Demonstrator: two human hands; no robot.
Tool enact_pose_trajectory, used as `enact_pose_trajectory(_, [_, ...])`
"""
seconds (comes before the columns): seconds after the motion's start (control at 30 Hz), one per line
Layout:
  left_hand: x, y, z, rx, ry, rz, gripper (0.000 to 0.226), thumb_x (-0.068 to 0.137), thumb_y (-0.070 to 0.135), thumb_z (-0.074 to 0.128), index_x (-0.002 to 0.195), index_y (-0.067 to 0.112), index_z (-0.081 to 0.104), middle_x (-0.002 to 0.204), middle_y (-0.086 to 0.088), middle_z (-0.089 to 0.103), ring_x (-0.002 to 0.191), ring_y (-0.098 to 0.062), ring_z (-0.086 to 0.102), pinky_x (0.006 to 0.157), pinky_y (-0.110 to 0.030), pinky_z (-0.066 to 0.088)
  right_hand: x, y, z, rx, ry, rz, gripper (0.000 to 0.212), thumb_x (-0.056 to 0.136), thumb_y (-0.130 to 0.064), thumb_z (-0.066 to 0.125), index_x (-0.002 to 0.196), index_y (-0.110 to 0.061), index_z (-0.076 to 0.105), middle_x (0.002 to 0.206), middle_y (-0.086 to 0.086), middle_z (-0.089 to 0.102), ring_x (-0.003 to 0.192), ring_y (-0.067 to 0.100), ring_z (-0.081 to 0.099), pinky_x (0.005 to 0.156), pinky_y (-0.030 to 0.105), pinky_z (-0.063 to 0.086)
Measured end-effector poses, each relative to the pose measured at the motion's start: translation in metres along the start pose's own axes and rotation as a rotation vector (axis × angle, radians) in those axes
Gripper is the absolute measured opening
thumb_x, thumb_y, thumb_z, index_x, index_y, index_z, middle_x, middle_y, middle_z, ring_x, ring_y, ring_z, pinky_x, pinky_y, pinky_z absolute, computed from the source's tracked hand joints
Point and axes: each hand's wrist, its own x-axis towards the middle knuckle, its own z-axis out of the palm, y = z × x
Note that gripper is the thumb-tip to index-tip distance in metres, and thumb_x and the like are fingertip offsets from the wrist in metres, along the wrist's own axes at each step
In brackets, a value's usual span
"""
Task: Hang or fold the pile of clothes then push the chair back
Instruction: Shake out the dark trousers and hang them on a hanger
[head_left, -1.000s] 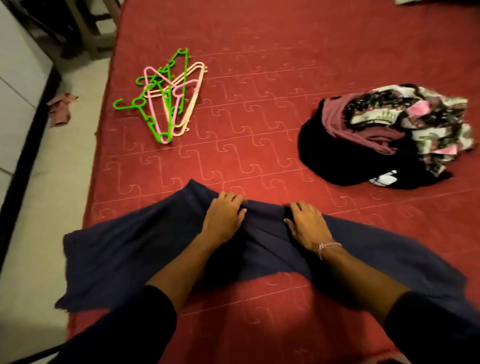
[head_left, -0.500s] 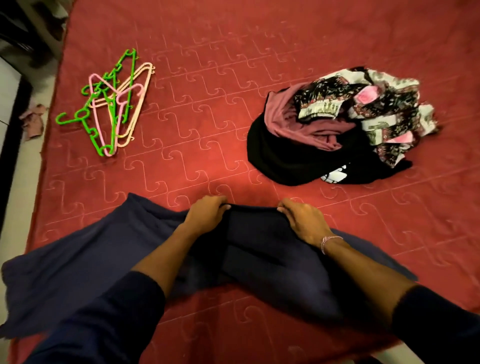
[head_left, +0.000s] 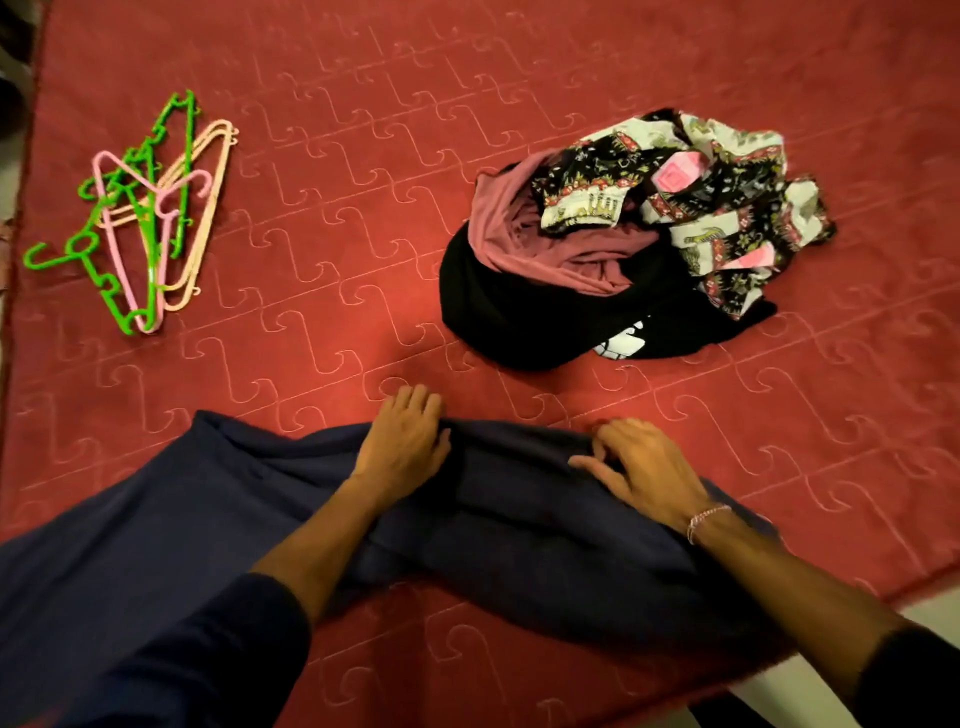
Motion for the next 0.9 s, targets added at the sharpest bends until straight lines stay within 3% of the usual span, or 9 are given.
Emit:
enact_pose_trajectory(0.07, [0.007, 0.027, 0.003, -0.01, 0.049, 0.196, 0.028, 0.087, 0.038, 0.056, 0.091, 0.01, 0.055, 0.091, -0.011, 0.053, 0.084, -0.031, 0.05, 0.07, -0.044, 0.042, -0.019, -0.006, 0.003, 0.009, -0.1, -0.018, 0.042, 0.089, -0.068, 0.058, 0.078, -0.028, 0.05, 0.074, -0.014, 0.049, 0.069, 0.009, 0.044, 0.07, 0.027, 0.043])
enact_pose_trajectory(0.13, [0.01, 0.05, 0.008, -0.081, 0.012, 0.359, 0.036, 0.088, 0.049, 0.058, 0.092, 0.013, 0.06, 0.091, -0.007, 0.056, 0.084, -0.027, 0.049, 0.072, -0.04, 0.042, -0.031, -0.009, 0.008, -0.023, -0.218, -0.009, 0.051, 0.083, -0.077, 0.056, 0.092, -0.027, 0.062, 0.086, -0.011, 0.057, 0.08, 0.013, 0.054, 0.078, 0.029, 0.047])
enact_pose_trajectory(0.2, [0.008, 0.065, 0.015, -0.113, -0.069, 0.473, 0.042, 0.085, 0.058, 0.06, 0.092, 0.017, 0.065, 0.09, -0.004, 0.058, 0.084, -0.024, 0.051, 0.072, -0.038, 0.044, -0.038, -0.011, 0.011, -0.038, -0.282, 0.038, 0.055, 0.085, -0.073, 0.053, 0.109, -0.025, 0.065, 0.101, -0.006, 0.061, 0.093, 0.018, 0.059, 0.086, 0.035, 0.05])
enact_pose_trajectory(0.27, [0.008, 0.072, 0.021, -0.102, -0.132, 0.516, 0.043, 0.083, 0.06, 0.062, 0.095, 0.019, 0.069, 0.092, -0.004, 0.059, 0.085, -0.023, 0.053, 0.072, -0.038, 0.048, -0.042, -0.014, 0.01, -0.047, -0.263, 0.065, 0.048, 0.09, -0.061, 0.048, 0.112, -0.022, 0.065, 0.105, -0.002, 0.064, 0.095, 0.022, 0.061, 0.088, 0.04, 0.052])
enact_pose_trajectory(0.4, [0.01, 0.079, 0.022, -0.176, -0.144, 0.438, 0.031, 0.089, 0.047, 0.064, 0.103, 0.02, 0.073, 0.098, -0.004, 0.063, 0.091, -0.025, 0.057, 0.077, -0.04, 0.049, -0.053, -0.023, 0.013, -0.126, -0.154, 0.053, 0.033, 0.094, -0.044, 0.05, 0.109, -0.02, 0.066, 0.105, 0.0, 0.061, 0.091, 0.025, 0.057, 0.078, 0.044, 0.053])
enact_pose_trajectory(0.57, [0.01, 0.086, 0.018, -0.411, -0.205, 0.277, 0.019, 0.09, 0.036, 0.067, 0.098, 0.02, 0.072, 0.1, 0.0, 0.067, 0.095, -0.022, 0.06, 0.079, -0.037, 0.05, -0.065, -0.032, 0.008, -0.211, -0.04, 0.108, 0.032, 0.099, -0.045, 0.045, 0.107, -0.02, 0.063, 0.106, 0.001, 0.057, 0.09, 0.025, 0.055, 0.075, 0.041, 0.049])
enact_pose_trajectory(0.7, [0.022, 0.084, 0.009, -0.634, -0.19, 0.117, 0.01, 0.086, 0.027, 0.074, 0.089, 0.019, 0.069, 0.085, 0.005, 0.07, 0.072, -0.011, 0.06, 0.07, -0.033, 0.052, -0.067, -0.034, -0.003, -0.227, -0.079, 0.101, 0.043, 0.098, -0.055, 0.049, 0.123, -0.023, 0.062, 0.112, 0.0, 0.055, 0.095, 0.022, 0.052, 0.08, 0.039, 0.047])
enact_pose_trajectory(0.83, [0.042, 0.081, 0.002, -0.706, -0.142, 0.047, 0.008, 0.095, 0.026, 0.063, 0.095, 0.019, 0.058, 0.085, 0.003, 0.069, 0.077, -0.022, 0.065, 0.07, -0.04, 0.053, -0.052, -0.01, -0.019, -0.102, -0.167, 0.123, 0.039, 0.096, -0.053, 0.049, 0.098, -0.019, 0.069, 0.103, -0.002, 0.058, 0.09, 0.021, 0.054, 0.08, 0.037, 0.048])
enact_pose_trajectory(0.9, [0.053, 0.079, -0.001, -0.649, -0.131, 0.016, 0.01, 0.097, 0.03, 0.057, 0.098, 0.021, 0.053, 0.089, 0.001, 0.069, 0.082, -0.029, 0.065, 0.07, -0.044, 0.052, -0.037, 0.003, -0.034, 0.027, -0.221, 0.206, 0.029, 0.095, -0.042, 0.05, 0.099, -0.019, 0.066, 0.099, 0.0, 0.064, 0.088, 0.025, 0.062, 0.079, 0.04, 0.051])
